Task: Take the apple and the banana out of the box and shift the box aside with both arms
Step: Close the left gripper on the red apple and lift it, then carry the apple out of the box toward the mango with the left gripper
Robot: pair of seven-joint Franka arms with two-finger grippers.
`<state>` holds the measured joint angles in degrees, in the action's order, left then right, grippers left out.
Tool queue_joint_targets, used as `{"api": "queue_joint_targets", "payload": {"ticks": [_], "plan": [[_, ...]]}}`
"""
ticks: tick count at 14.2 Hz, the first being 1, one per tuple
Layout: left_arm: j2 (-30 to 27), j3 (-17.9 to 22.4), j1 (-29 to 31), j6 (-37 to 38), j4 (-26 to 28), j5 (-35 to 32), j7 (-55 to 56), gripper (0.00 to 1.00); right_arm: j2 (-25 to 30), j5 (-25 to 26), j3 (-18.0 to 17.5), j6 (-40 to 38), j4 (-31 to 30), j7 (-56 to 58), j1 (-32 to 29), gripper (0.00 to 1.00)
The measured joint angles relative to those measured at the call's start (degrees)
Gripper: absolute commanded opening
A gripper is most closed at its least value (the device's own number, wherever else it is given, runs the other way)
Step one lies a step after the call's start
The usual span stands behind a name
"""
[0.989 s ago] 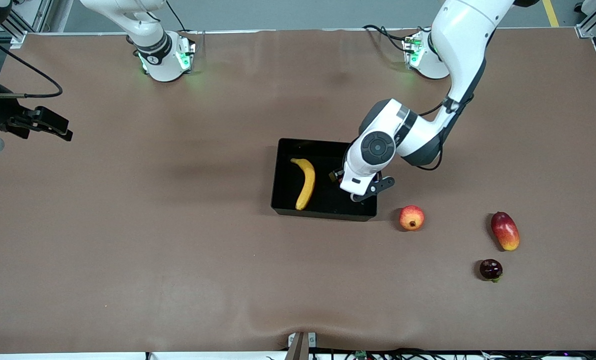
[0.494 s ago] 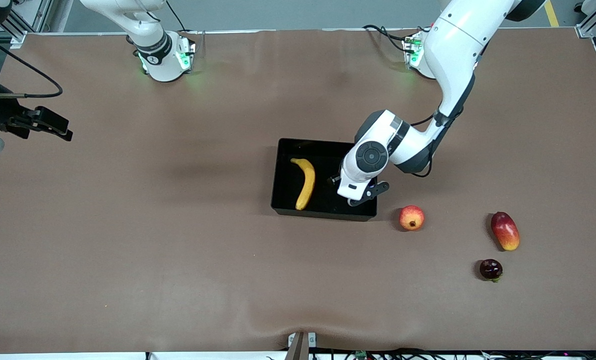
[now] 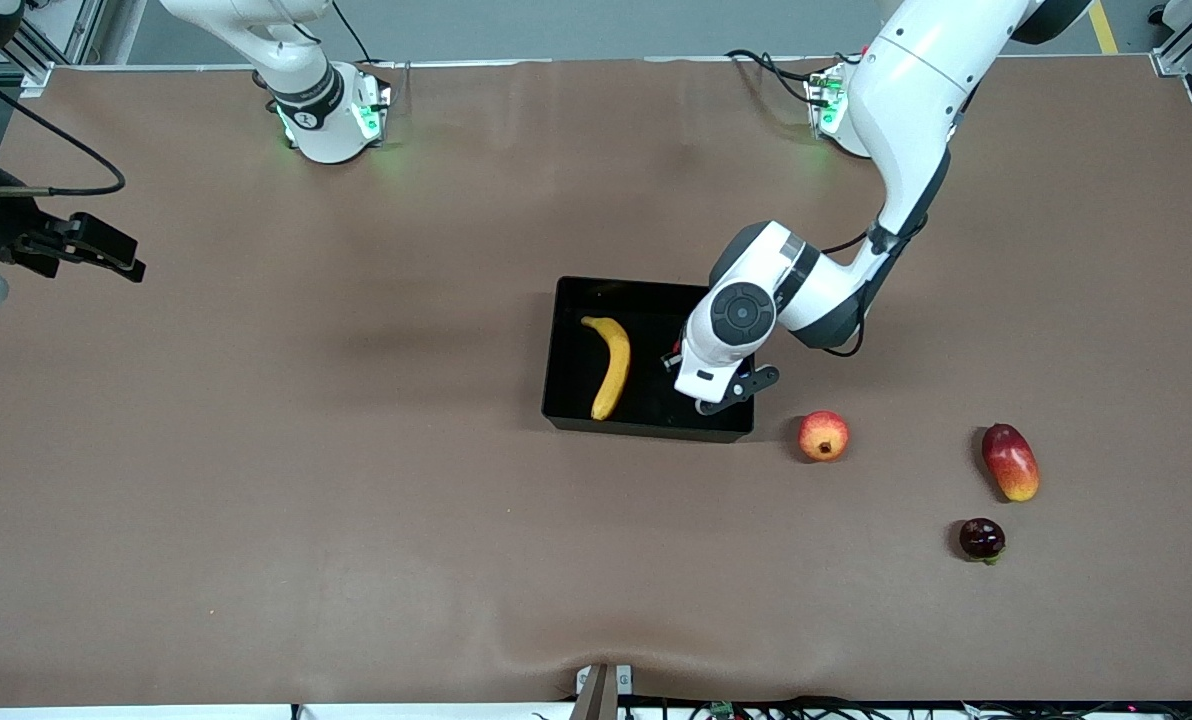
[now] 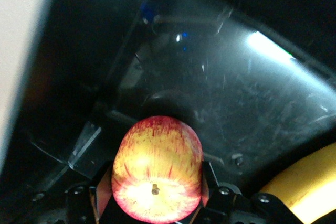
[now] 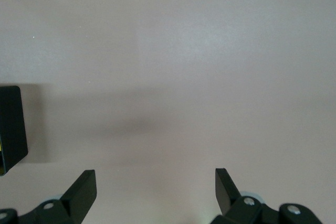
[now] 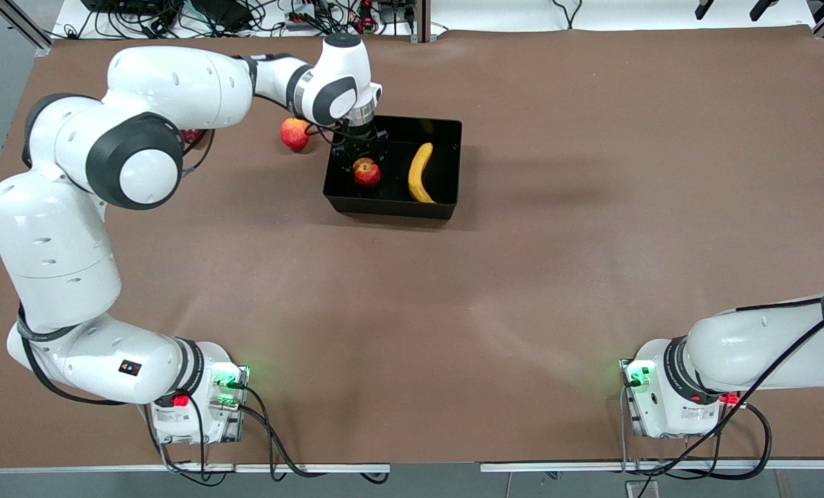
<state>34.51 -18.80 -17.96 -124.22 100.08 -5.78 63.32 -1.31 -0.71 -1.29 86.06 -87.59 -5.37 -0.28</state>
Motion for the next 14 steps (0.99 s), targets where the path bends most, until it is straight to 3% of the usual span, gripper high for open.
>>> {"api": "queue_joint_targets", "payload": {"ticks": [7,10,14], "plan": [[-11.0,1.1,2.8,16.9,-6.7,-3.6,-3.9,0.00,0.0,0.0,0.0,0.0,0.0,0.0,0.0,1.00],[-14.3,1.3,8.8,20.0,-7.1,-3.6,-12.5,0.00,0.0,0.0,0.0,0.0,0.0,0.0,0.0,1.00],[-13.4,1.6,17.9,21.1,-6.0,-3.6,-19.1,0.00,0.0,0.0,0.0,0.1,0.0,0.0,0.0,1.00]]}}
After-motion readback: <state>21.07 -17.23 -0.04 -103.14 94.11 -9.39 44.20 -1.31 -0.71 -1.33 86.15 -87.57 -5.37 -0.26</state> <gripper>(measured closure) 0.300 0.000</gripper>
